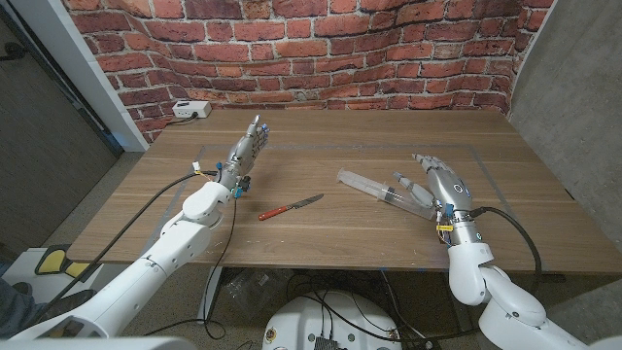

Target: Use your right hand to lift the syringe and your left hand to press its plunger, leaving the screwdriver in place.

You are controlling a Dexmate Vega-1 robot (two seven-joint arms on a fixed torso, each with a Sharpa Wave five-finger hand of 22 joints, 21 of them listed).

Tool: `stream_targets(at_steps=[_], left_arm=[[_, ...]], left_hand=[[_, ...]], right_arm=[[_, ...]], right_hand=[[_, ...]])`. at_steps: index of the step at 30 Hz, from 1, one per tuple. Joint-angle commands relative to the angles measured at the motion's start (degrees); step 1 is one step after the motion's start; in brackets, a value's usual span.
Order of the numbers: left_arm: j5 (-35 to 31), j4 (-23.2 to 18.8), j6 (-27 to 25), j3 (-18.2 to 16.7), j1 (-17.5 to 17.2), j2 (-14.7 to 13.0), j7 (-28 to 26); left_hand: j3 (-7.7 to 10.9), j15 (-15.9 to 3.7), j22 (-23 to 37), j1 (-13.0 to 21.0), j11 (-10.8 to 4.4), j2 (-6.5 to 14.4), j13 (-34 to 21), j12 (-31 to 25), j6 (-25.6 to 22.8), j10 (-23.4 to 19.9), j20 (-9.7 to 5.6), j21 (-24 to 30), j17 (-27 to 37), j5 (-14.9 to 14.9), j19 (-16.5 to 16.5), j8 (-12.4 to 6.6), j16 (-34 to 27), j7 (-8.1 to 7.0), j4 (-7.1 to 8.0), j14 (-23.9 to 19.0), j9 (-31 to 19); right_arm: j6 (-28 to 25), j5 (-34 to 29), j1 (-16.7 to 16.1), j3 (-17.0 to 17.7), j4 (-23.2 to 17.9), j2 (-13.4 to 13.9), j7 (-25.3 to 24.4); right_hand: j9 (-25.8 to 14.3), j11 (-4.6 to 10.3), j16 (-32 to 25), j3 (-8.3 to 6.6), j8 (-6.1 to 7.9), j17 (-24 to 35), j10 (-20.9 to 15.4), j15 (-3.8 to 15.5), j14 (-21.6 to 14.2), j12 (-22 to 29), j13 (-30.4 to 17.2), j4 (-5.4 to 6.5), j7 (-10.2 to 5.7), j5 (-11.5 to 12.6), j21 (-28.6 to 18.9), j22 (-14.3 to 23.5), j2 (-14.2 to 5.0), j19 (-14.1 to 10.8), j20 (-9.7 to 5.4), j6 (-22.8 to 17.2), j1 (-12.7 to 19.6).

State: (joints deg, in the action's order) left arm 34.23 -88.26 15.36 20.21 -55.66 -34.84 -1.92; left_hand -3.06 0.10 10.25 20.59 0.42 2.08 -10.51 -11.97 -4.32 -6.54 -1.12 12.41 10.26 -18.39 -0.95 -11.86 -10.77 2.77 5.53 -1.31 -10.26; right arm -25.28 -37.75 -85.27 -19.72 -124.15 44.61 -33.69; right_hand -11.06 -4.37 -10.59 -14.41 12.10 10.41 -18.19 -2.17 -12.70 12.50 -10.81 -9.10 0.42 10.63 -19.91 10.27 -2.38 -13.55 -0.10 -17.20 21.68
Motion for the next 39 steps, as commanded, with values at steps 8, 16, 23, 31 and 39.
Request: stream_targets(at_steps=[8,16,23,31,39], left_arm=[[0.9,1.0,-0.2,-0.3,0.7,-0.3,1.2],[1.4,1.4,-1.0,-0.2,1.1,-0.4,1.6],[1.5,1.4,-1.3,-0.1,1.1,-0.1,1.2],[1.5,1.0,-1.4,0.0,0.6,0.1,0.7],[1.5,0.3,-1.0,-0.2,-0.1,0.0,0.2]], left_hand=[[-0.19,0.35,0.3,0.4,0.17,0.1,-0.3,0.1,-0.7,0.0,-0.13,0.0,0.2,0.3,-0.3,0.06,0.1,-0.1,-0.22,0.1,-0.2],[-0.26,0.4,0.3,0.5,0.05,0.2,-0.3,0.1,-0.9,0.0,0.0,0.0,0.2,0.4,-0.2,0.08,0.1,-0.13,-0.22,0.0,-0.2],[-0.32,0.45,0.3,0.5,0.05,0.3,-0.3,0.1,-1.0,-0.1,0.21,0.0,0.2,0.5,-0.2,0.11,0.1,-0.11,-0.22,0.1,-0.2],[-0.37,0.48,0.3,0.6,0.05,0.4,-0.3,0.1,-1.0,-0.1,0.34,0.0,0.2,0.6,-0.2,0.15,0.1,-0.07,-0.22,0.0,-0.2],[-0.42,0.51,0.3,0.6,0.15,0.4,-0.3,0.1,-1.1,-0.1,0.42,0.0,0.2,0.7,-0.2,0.16,0.1,-0.08,-0.22,0.0,-0.3]], right_arm=[[-14.6,-1.1,5.0,-7.1,-4.1,3.8,12.5],[-24.2,-5.9,10.7,-14.0,-5.2,5.3,22.0],[-25.9,-4.8,12.1,-15.2,-5.6,6.7,23.7],[-27.1,-3.4,13.7,-16.5,-7.0,9.0,26.4],[-27.0,-0.1,14.5,-16.6,-7.0,9.8,27.2]], right_hand=[[-0.3,0.07,0.1,-0.94,-0.49,-0.1,1.3,-0.51,0.8,-0.2,-0.1,-0.63,0.66,0.2,0.7,0.2,-0.02,0.3,0.22,1.1,2.5],[-0.4,0.74,0.2,-1.61,-2.0,-0.1,3.9,-0.41,2.0,-0.9,-0.2,-0.62,0.06,-0.1,1.6,0.3,0.38,0.5,0.86,7.2,4.9],[-0.4,0.74,0.2,-1.81,-1.87,-0.1,4.3,-0.47,2.1,-1.0,-0.2,-0.68,0.34,-0.1,1.8,0.3,0.43,0.6,0.95,7.7,5.6],[-0.4,0.76,0.2,-2.0,-1.65,-0.1,4.6,-0.43,2.2,-1.0,-0.2,-0.75,0.82,-0.1,1.9,0.3,0.51,0.3,0.89,7.9,6.2],[-0.4,0.69,0.0,-2.23,-1.39,-0.1,4.6,-0.27,1.7,-0.9,-0.2,-0.83,1.25,-0.1,1.8,0.3,0.62,-0.5,0.51,7.9,7.0]])
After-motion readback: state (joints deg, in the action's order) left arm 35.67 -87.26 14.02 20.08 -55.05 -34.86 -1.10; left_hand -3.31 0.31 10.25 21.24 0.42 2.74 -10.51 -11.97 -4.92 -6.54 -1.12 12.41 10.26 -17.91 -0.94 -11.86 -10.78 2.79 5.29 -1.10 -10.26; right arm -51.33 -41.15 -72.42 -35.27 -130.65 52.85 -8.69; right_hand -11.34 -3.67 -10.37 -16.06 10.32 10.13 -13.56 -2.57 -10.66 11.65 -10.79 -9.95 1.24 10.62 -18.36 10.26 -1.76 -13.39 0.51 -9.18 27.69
